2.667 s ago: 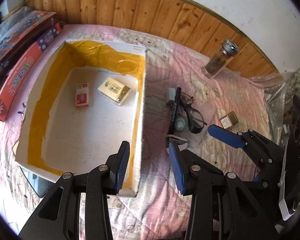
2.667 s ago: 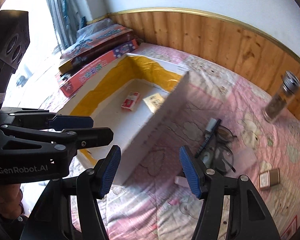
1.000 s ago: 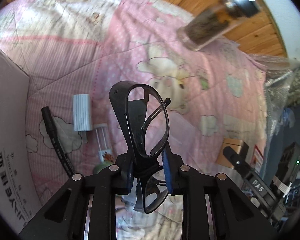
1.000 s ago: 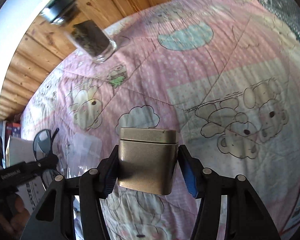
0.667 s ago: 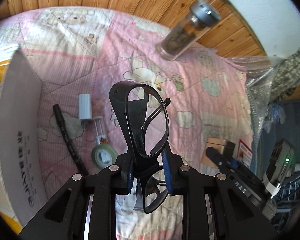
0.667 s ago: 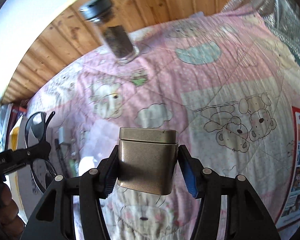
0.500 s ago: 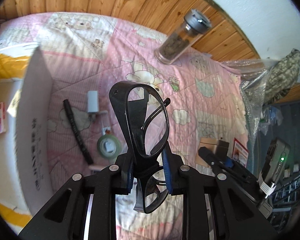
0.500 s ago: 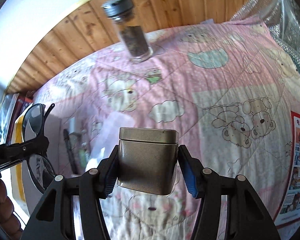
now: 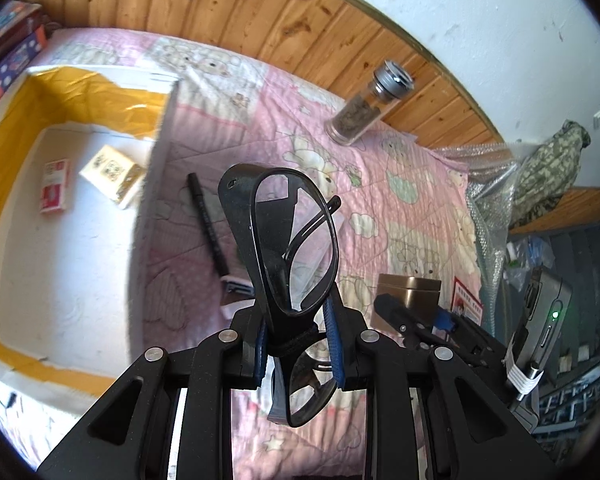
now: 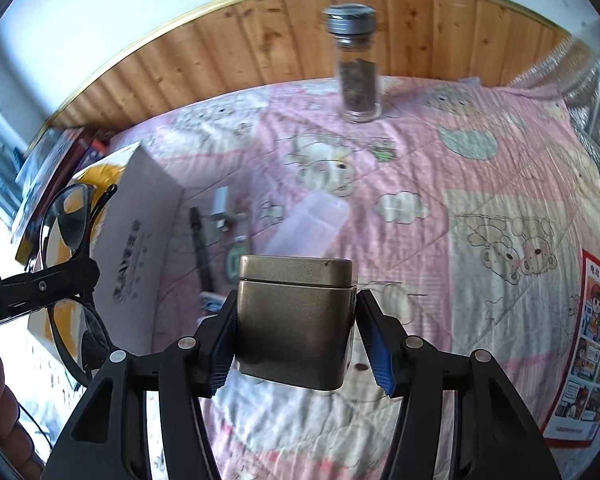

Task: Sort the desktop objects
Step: 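Carry the gold tin and black glasses over the white box with both tools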

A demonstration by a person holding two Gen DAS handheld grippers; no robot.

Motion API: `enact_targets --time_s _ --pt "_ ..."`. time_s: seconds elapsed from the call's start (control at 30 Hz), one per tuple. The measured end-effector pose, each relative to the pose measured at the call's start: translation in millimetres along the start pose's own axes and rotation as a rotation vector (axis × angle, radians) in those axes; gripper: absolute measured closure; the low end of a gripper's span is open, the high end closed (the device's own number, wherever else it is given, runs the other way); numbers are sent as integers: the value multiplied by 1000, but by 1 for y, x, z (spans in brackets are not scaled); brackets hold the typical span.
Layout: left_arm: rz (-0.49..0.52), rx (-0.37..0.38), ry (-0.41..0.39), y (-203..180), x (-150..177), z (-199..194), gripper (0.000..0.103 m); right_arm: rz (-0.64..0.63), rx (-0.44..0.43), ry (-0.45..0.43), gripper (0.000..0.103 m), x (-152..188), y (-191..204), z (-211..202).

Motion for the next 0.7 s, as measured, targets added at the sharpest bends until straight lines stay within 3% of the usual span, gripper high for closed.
enact_targets --time_s 0.7 --pt "-204 -62 -167 95 15 -79 78 -322 -157 21 45 16 148 -12"
Point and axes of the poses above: each gripper's, at about its wrist camera, not at the fingertips, and z roughly the way its jaws point, y to its left, x to its underside, the point moved 7 cm from there along z, roughly the way its jaws point, and after that the axes turned 4 degrees about -y, right-handed, at the moved point
